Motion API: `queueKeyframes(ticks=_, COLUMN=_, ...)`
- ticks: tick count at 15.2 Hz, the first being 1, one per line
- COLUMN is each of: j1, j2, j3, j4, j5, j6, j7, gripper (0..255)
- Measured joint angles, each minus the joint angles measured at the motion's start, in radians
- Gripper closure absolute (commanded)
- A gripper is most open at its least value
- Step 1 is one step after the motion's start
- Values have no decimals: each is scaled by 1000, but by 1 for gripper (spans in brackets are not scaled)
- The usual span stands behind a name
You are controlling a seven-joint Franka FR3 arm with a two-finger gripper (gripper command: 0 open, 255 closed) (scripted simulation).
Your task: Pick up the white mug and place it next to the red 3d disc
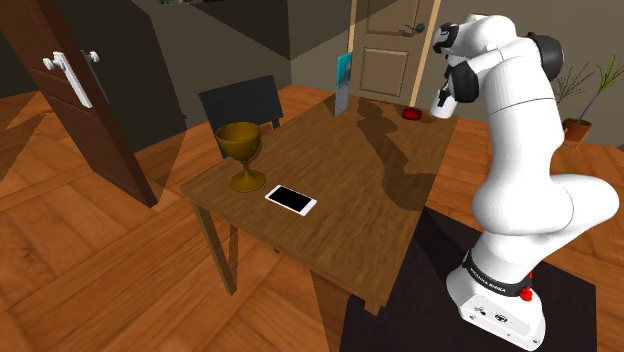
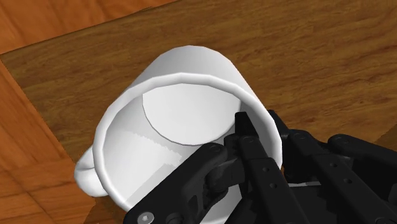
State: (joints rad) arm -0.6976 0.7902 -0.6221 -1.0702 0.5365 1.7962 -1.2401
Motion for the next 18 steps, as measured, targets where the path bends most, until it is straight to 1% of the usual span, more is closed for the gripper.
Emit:
queueKeyframes(ticks=2, j1=11, j2=-3, j3=0, j4=-35, j5=2, j6=28, j7=-7, gripper=255)
queueKeyframes(ticks=10, j1=26, j2=16, j3=10, j4=-113, j5=18, j6=117, j7=-31, gripper=255)
queueKeyframes(ticks=17, j1=27, j2=19, j3=11, j4=-121, j5=21, j6=128, j7=-34, gripper=255)
queueKeyframes(ticks=18, j1=27, j2=19, j3=11, j4=-121, j5=21, j6=128, j7=-34, gripper=0)
